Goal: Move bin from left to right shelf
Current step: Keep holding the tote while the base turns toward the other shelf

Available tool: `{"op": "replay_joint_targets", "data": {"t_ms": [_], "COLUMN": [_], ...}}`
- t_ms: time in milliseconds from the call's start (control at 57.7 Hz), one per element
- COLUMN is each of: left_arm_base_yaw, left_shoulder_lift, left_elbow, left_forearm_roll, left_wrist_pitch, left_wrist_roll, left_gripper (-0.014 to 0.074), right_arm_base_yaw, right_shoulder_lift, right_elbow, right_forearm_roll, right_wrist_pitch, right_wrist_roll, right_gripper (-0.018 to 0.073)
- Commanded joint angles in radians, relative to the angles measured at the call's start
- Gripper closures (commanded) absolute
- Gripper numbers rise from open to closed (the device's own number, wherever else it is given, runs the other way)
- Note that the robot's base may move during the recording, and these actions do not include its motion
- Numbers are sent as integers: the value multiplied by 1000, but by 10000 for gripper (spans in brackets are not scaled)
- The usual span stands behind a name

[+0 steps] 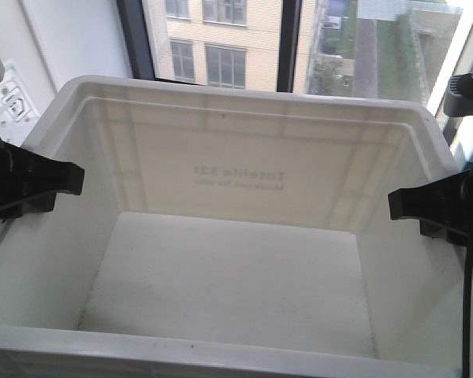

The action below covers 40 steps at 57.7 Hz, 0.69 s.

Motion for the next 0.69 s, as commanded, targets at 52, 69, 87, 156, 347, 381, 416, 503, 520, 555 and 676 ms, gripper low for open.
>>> {"op": "replay_joint_targets", "data": {"t_ms": [52,69,87,156,347,381,416,503,520,555,676], "left_arm_base_yaw": [-3,-3,-3,-3,-3,-3,-3,-3,-3,-3,-3], "left_shoulder_lift": [-36,-36,-36,-36,-36,-36,-36,-36,-36,-36,-36], "left_elbow": [-38,-38,-38,-38,-38,-38,-38,-38,-38,-38,-38], "left_forearm_roll": [53,53,53,53,53,53,53,53,53,53,53], "left_wrist_pitch": [-74,-74,-74,-74,-74,-74,-74,-74,-74,-74,-74], "left_wrist_roll": [6,6,6,6,6,6,6,6,6,6,6], "left_gripper": [603,603,603,603,603,603,603,603,603,603,603], "right_arm_base_yaw": [0,0,0,0,0,0,0,0,0,0,0], "right_shoulder_lift": [-22,-22,-22,-22,-22,-22,-22,-22,-22,-22,-22], "right_elbow": [-39,-39,-39,-39,-39,-39,-39,-39,-39,-39,-39], "right_forearm_roll": [-90,-90,-90,-90,-90,-90,-90,-90,-90,-90,-90], "right_wrist_pitch": [38,38,38,38,38,38,38,38,38,37,38], "right_wrist_roll": [-23,-23,-23,-23,-23,-23,-23,-23,-23,-23,-23], "right_gripper": [557,557,557,557,557,557,557,557,557,557,557]}}
